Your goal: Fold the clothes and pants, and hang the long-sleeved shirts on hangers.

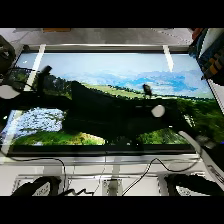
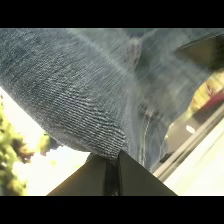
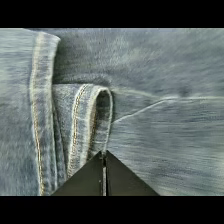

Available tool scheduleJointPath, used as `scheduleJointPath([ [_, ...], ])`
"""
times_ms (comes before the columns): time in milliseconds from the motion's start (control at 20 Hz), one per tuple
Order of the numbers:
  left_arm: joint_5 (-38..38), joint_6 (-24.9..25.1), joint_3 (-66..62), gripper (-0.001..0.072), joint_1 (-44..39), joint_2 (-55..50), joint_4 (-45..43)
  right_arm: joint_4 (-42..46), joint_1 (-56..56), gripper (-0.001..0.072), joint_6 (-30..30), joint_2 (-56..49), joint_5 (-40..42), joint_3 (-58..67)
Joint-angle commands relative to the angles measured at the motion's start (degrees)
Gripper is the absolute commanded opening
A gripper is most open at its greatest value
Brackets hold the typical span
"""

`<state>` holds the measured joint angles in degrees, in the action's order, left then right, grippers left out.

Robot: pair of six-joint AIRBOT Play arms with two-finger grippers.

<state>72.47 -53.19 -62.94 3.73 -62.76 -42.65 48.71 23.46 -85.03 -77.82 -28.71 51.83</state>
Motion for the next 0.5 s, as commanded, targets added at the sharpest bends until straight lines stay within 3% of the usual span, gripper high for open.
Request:
scheduleJointPath([
  [0, 0.28, -3.65, -0.15, 0.0026, 0.0, 8.87, -5.7, -5.86, 10.54, 0.0043, -5.68, -10.36, 2.36, 8.55],
  [200, 0.28, -3.93, -0.13, 0.0026, -0.07, 11.02, -5.11, -6.47, 17.35, 0.0043, -5.92, -19.04, 2.01, 19.82],
  [350, -0.5, -3.85, -0.07, 0.0026, -0.42, 9.6, 1.18, -5.53, 14.32, 0.0044, -5.9, -18.75, -0.24, 20.79],
  [450, -4.79, -3.85, -0.07, 0.0026, -2.78, 7.61, 5.33, -1.88, 9.01, 0.0044, -5.9, -17.11, -6.05, 20.79],
])
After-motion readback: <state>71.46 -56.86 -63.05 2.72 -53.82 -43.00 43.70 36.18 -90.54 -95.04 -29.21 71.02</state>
